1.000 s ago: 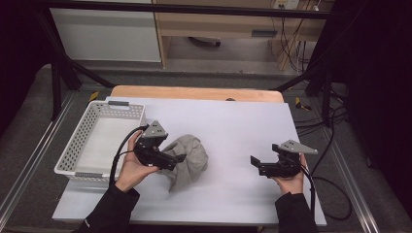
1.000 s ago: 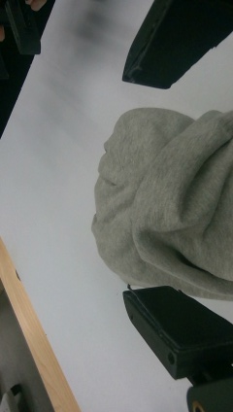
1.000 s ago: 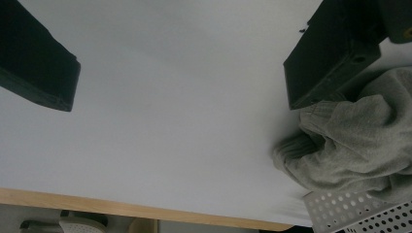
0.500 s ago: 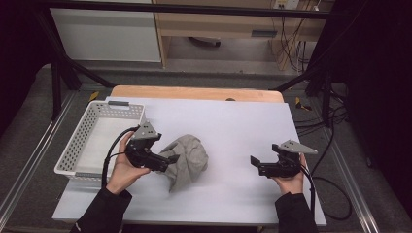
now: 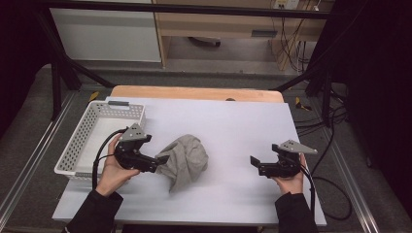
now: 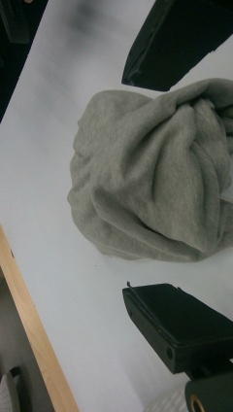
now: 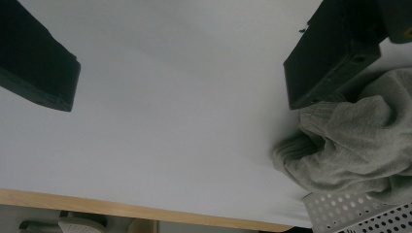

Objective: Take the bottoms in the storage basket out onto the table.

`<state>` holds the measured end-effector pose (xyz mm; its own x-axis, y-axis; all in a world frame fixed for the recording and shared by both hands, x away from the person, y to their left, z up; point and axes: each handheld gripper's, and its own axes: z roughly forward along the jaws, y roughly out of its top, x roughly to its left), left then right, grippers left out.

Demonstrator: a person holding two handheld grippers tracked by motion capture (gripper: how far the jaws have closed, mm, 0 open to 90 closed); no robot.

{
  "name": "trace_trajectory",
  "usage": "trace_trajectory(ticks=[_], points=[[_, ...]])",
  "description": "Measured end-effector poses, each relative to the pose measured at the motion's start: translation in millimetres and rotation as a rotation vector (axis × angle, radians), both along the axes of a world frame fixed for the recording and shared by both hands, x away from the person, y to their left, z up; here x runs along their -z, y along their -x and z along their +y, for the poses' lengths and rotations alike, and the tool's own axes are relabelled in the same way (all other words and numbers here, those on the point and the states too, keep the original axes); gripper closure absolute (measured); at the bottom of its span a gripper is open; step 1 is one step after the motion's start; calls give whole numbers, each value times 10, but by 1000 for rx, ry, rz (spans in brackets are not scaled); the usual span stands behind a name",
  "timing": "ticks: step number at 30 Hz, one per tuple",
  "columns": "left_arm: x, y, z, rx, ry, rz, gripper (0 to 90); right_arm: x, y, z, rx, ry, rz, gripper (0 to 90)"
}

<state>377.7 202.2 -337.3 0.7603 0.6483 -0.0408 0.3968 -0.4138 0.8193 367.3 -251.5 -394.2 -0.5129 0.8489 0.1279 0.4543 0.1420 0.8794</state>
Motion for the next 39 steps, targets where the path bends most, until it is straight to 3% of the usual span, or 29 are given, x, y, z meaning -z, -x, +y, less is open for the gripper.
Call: trace_trajectory(ticks=[39], points=[[197,71,592,-119,6,3,35,11,3,14,-4,1,6,1]])
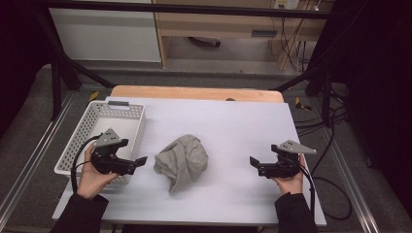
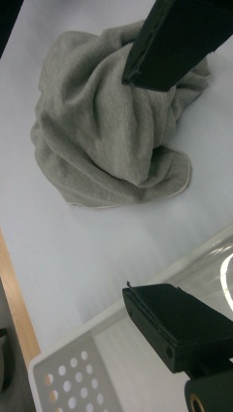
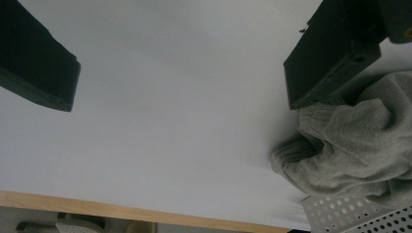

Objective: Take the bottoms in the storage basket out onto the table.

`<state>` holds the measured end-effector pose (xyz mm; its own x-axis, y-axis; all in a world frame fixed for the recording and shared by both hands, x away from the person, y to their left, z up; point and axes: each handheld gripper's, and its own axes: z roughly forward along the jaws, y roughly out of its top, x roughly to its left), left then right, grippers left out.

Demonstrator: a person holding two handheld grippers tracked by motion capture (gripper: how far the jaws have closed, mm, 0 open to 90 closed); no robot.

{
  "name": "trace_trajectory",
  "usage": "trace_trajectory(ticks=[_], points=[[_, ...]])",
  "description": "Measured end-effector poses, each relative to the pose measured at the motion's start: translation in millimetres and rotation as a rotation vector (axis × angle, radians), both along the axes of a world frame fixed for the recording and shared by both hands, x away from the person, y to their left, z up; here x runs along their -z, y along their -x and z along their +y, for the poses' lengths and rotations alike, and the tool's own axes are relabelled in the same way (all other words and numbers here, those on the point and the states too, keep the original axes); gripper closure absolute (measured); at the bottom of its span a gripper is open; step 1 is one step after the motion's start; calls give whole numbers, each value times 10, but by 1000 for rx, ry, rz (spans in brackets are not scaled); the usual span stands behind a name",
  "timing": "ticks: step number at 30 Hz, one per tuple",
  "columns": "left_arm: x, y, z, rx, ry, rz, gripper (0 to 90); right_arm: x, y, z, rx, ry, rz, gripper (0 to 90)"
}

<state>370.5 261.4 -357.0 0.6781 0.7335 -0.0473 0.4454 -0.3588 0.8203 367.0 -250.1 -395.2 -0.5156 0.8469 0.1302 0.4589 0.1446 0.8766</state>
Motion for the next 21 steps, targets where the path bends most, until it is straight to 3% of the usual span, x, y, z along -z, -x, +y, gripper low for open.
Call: trace_trajectory(ticks=[21], points=[[46,-26,92,-24,-16,9,35,6,0,-2,-3,3,0,1]])
